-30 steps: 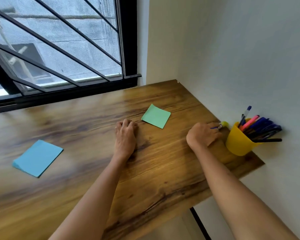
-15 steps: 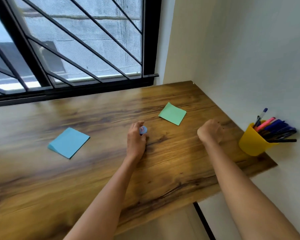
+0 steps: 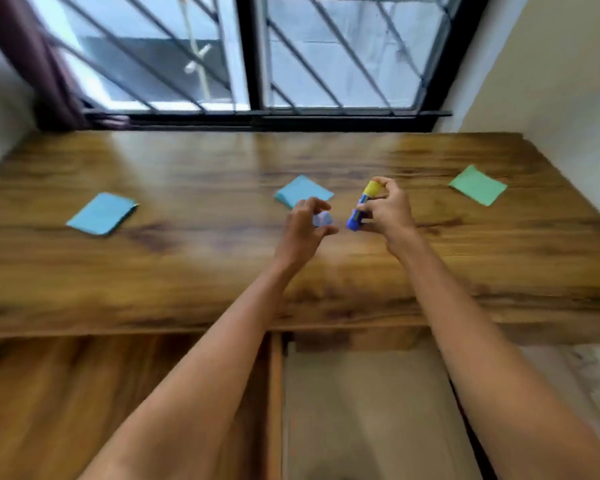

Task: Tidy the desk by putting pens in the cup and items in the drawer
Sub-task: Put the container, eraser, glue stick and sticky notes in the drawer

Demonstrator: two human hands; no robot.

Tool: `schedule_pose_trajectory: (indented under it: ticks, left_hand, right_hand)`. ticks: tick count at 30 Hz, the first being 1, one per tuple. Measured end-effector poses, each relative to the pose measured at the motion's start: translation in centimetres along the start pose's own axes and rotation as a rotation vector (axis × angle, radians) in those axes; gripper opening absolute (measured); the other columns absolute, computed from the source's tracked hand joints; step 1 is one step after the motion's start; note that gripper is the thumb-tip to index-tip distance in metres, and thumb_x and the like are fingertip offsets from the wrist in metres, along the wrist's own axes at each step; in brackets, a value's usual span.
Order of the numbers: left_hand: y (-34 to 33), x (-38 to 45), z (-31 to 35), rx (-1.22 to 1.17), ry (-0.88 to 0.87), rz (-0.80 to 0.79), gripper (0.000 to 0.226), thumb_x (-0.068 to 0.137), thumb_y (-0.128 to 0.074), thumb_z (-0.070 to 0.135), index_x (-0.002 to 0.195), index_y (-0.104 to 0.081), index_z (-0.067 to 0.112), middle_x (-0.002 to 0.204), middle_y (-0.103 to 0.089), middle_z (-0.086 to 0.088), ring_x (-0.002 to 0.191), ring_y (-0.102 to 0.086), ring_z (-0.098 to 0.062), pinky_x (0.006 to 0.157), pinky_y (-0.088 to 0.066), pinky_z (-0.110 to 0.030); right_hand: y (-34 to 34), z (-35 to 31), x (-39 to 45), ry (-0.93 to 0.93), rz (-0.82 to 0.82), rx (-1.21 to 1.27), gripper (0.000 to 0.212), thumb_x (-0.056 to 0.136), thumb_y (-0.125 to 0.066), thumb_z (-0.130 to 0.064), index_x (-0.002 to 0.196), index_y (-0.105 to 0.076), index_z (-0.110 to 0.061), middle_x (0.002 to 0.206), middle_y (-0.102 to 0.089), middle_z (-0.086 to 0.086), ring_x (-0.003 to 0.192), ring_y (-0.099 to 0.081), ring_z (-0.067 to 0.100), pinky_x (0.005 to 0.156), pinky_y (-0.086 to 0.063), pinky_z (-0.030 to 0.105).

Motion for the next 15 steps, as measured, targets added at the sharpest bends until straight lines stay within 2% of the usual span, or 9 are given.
schedule_pose_trajectory:
  ticks: [4, 6, 8, 10, 12, 14, 15]
  left_hand:
    - [11.0, -5.6, -5.1, 0.024, 0.080, -0.040, 0.036, 0.065, -0.086, 0.023, 0.094, -0.065, 0.018, 0.076, -0.061, 0.004, 0.067, -0.057, -0.016, 0.065, -0.056, -0.038]
    - [16.2, -8.9, -7.4, 0.012, 0.112, -0.059, 0.034, 0.064, -0.087, 0.019, 0.090, -0.064, 0.018, 0.073, -0.061, 0.000, 0.061, -0.057, -0.011, 0.057, -0.057, -0.036]
    - [20.2, -12.2, -9.4, 0.008, 0.160, -0.118, 0.032, 0.065, -0.086, 0.013, 0.089, -0.065, 0.013, 0.074, -0.062, -0.005, 0.058, -0.055, -0.007, 0.053, -0.052, -0.027]
    - [24.4, -15.6, -11.4, 0.016, 0.210, -0.135, 0.028, 0.065, -0.086, 0.012, 0.087, -0.068, 0.012, 0.076, -0.064, -0.006, 0.064, -0.056, -0.010, 0.059, -0.050, -0.028]
    - [27.9, -18.8, -13.8, -0.024, 0.294, -0.147, 0.027, 0.066, -0.085, 0.008, 0.087, -0.069, 0.012, 0.077, -0.064, -0.007, 0.069, -0.060, -0.015, 0.064, -0.056, -0.036]
    - [31.3, -21.6, -16.4, -0.004, 0.370, -0.142, 0.030, 0.064, -0.085, 0.004, 0.088, -0.069, 0.011, 0.073, -0.063, -0.004, 0.067, -0.060, -0.016, 0.066, -0.056, -0.040]
    - [32.8, -22.9, -17.6, 0.060, 0.399, -0.150, 0.032, 0.063, -0.085, 0.003, 0.090, -0.070, 0.011, 0.071, -0.061, -0.002, 0.066, -0.058, -0.015, 0.066, -0.054, -0.036]
  right_hand:
    - [-11.6, 0.2, -6.4, -0.060, -0.222, 0.077, 0.044, 0.080, -0.054, 0.017, 0.109, -0.047, -0.016, 0.087, -0.058, 0.014, 0.065, -0.061, 0.026, 0.048, -0.055, 0.035]
    - [-17.0, 0.4, -10.2, -0.086, -0.326, 0.078, 0.039, 0.080, -0.055, 0.016, 0.107, -0.047, -0.011, 0.081, -0.058, 0.013, 0.056, -0.062, 0.024, 0.045, -0.056, 0.034]
    - [-21.7, 0.6, -14.0, -0.101, -0.426, 0.036, 0.034, 0.080, -0.057, 0.014, 0.104, -0.046, -0.008, 0.077, -0.058, 0.011, 0.054, -0.061, 0.024, 0.049, -0.058, 0.037]
    - [-25.9, 1.1, -17.8, -0.134, -0.516, -0.015, 0.027, 0.081, -0.059, 0.010, 0.097, -0.047, -0.008, 0.074, -0.058, 0.011, 0.051, -0.062, 0.023, 0.052, -0.057, 0.038]
    - [-29.4, 1.8, -21.1, -0.177, -0.587, -0.055, 0.021, 0.082, -0.061, 0.007, 0.089, -0.048, -0.008, 0.071, -0.058, 0.013, 0.043, -0.063, 0.021, 0.050, -0.057, 0.037]
    - [-33.0, 2.6, -24.5, -0.221, -0.668, -0.104, 0.018, 0.083, -0.062, 0.005, 0.089, -0.050, -0.006, 0.070, -0.058, 0.016, 0.042, -0.062, 0.021, 0.052, -0.057, 0.039]
    - [-34.9, 3.2, -26.2, -0.235, -0.718, -0.134, 0.017, 0.084, -0.062, 0.005, 0.092, -0.051, -0.005, 0.070, -0.059, 0.017, 0.043, -0.061, 0.021, 0.052, -0.057, 0.038]
Point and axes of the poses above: each hand's wrist, its own x-axis towards the middle knuckle, its own y-axis out of the back of the hand, z = x × y, the point moved 9 cm from there along x, towards the middle knuckle
